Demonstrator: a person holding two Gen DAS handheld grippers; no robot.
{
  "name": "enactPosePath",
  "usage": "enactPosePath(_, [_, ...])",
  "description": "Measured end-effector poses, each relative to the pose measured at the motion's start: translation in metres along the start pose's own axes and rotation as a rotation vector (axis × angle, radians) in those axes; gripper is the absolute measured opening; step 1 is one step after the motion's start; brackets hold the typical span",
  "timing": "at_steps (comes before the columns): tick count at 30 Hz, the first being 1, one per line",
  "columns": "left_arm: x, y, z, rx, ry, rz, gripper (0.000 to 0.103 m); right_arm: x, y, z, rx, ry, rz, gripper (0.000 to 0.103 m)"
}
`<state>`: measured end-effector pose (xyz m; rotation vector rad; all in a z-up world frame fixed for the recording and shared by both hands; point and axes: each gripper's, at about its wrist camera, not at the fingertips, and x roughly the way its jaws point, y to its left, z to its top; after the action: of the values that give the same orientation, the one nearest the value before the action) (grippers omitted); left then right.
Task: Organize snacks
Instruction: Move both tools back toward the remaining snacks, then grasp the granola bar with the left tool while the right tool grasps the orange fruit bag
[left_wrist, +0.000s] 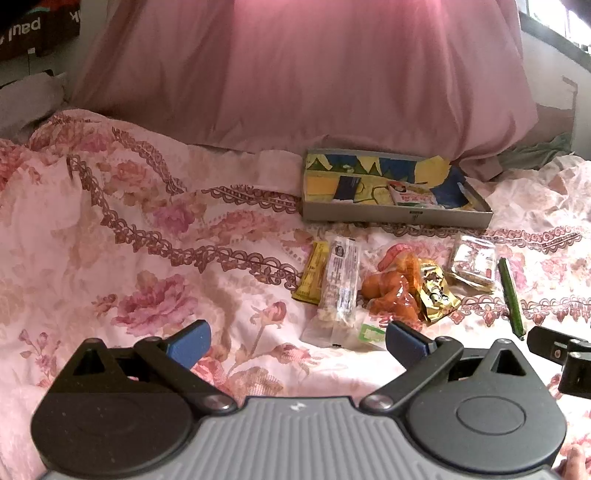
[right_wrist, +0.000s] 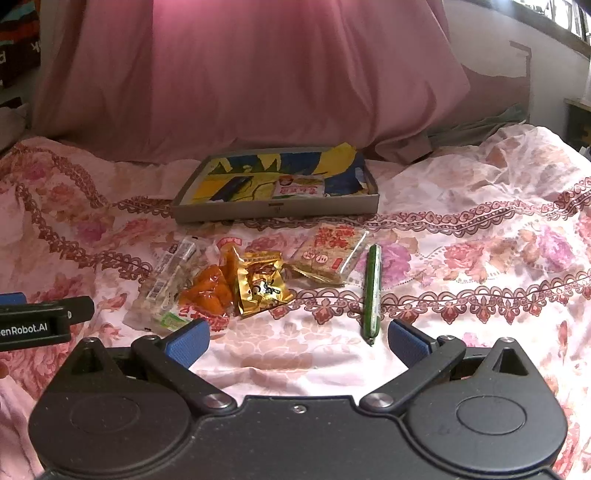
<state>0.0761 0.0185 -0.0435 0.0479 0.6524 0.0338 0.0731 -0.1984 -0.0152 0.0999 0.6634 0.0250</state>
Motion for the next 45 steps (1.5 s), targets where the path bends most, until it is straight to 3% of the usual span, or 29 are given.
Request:
enactPosePath(13, [0.012,0.011,0.005,-0.07,0.065,0.021,0.103,0.019,0.011,0.008,-0.05,0.032,0.037,0.102])
enactPosePath(24, [0.024,0.012,0.016,-0.054,0.115,0.038,0.103,0.034,0.018,0.02,-0.11,0.049,0.055,0.102])
enactPosePath(36, [0.049,0.012,0.044,0.113,0.092,0.059,0.103,0.054,0.02,0.034,-0.187,0.063,0.059,0.102])
enactPosePath(45, [0.075,0.01,0.056,0.19,0.162,-0.006,0.103,0.072,0.022,0.05,-0.295,0.052,0.118,0.102])
